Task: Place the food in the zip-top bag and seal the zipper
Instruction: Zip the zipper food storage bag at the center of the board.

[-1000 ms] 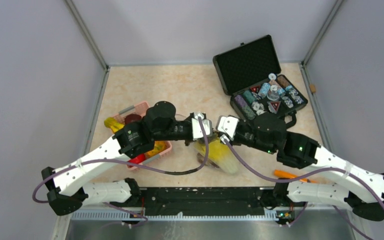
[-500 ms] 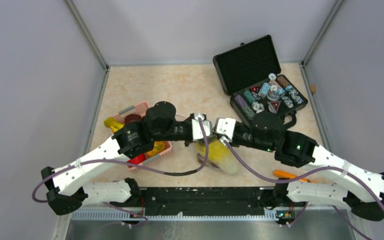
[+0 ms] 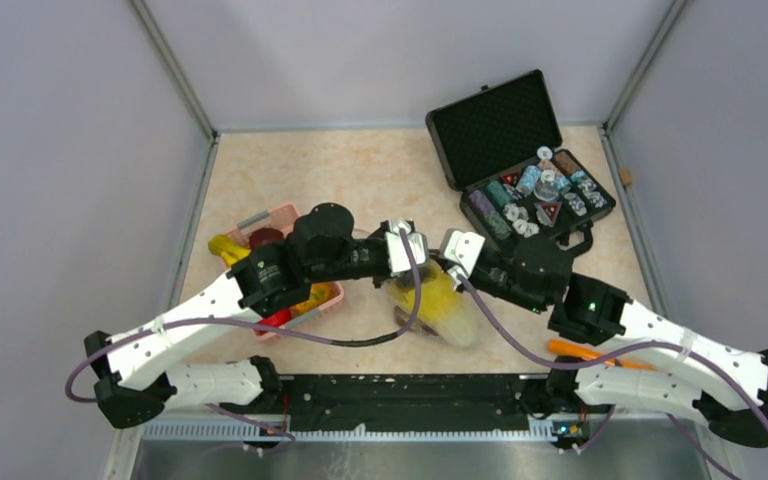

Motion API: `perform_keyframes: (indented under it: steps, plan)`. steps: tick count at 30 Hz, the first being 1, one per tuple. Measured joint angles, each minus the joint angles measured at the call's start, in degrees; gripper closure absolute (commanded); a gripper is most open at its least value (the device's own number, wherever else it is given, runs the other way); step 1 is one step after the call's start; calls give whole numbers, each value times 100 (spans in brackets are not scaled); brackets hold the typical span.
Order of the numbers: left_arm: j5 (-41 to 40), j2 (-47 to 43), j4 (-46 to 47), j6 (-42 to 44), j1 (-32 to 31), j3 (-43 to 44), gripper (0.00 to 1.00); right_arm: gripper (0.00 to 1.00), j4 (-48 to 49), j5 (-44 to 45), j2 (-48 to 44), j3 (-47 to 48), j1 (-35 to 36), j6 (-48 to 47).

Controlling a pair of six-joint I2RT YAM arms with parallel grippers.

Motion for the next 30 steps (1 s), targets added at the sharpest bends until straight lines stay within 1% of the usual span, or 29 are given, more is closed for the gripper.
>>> perform_keyframes:
  steps: [3,8,19,30]
  plan:
    - [-105,17,142,-79,-17,-37,100,100,468,188,-210,-328,11,190]
    - [-282,17,313,-153,-26,-131,100,100,693,337,-334,-455,11,426]
    - [-828,-201,319,-160,-26,-573,100,100,667,455,-374,-455,7,557]
    - [-1150,-315,457,-175,81,-822,100,100,592,422,-533,-455,7,612]
